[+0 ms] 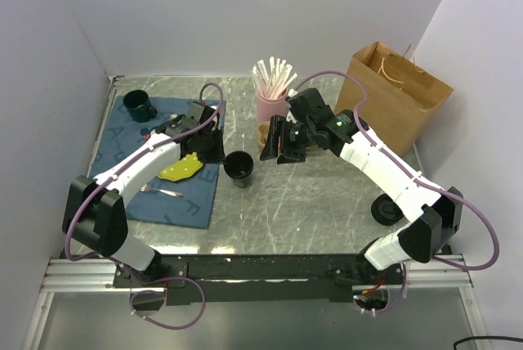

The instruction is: Pack the takeout coffee

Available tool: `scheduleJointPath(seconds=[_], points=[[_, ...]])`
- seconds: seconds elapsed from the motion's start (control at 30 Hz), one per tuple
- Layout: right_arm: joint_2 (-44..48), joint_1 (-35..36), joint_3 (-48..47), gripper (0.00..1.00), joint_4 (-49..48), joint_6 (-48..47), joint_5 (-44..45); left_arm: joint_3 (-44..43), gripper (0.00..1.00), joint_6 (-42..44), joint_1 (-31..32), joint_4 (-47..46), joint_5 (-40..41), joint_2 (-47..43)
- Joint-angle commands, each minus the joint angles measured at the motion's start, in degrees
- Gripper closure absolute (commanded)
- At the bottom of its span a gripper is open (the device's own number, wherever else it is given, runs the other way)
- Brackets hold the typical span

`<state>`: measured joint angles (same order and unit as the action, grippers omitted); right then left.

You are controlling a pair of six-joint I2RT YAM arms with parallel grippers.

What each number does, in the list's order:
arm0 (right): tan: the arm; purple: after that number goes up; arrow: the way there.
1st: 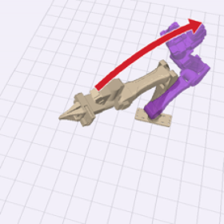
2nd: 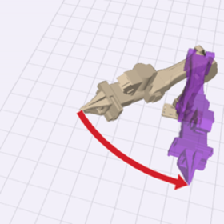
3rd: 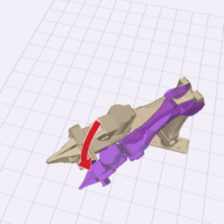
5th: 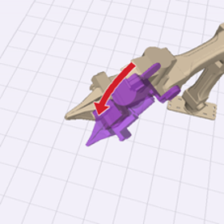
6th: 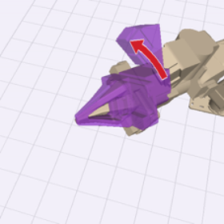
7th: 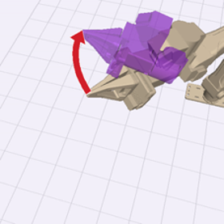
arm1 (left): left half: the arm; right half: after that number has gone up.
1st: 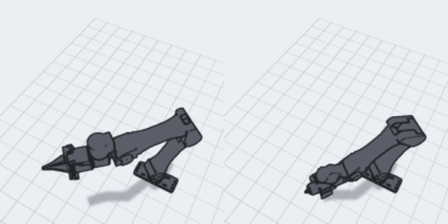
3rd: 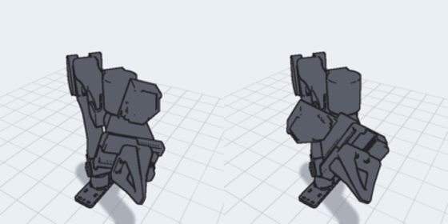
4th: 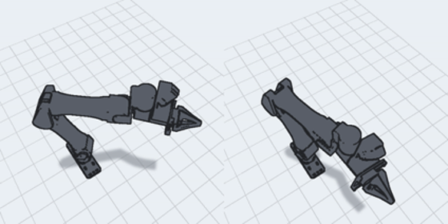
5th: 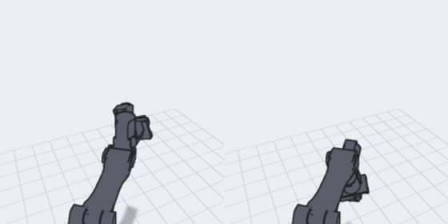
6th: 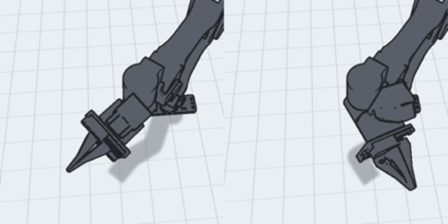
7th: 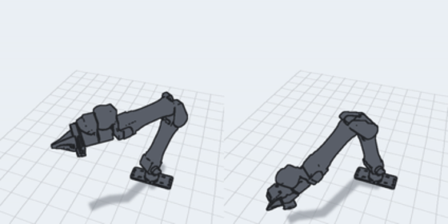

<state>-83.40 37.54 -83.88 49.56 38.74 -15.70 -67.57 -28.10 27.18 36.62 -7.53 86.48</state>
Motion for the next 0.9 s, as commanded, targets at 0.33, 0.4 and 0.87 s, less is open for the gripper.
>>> scheduleJointPath(seconds=[0.33, 0.4, 0.87], points=[[-0.9, 0.6, 0.4, 0.36, -1.8, -1.3, -0.2, -3.0, 0.82, 1.0, -0.1, 1.8, -2.2, 2.2], [-1.2, 0.6, 0.7, 0.36, -1.9, -1.3, -0.3, -2.9, 0.87, 1.1, -0.1, 1.8, -2.5, 1.9], [-1.7, 0.9, 2.6, 0.37, -2.5, -1.8, 0.1, -4.8, 0.99, 1.3, -0.1, 3.3, -4.2, 1.0]])
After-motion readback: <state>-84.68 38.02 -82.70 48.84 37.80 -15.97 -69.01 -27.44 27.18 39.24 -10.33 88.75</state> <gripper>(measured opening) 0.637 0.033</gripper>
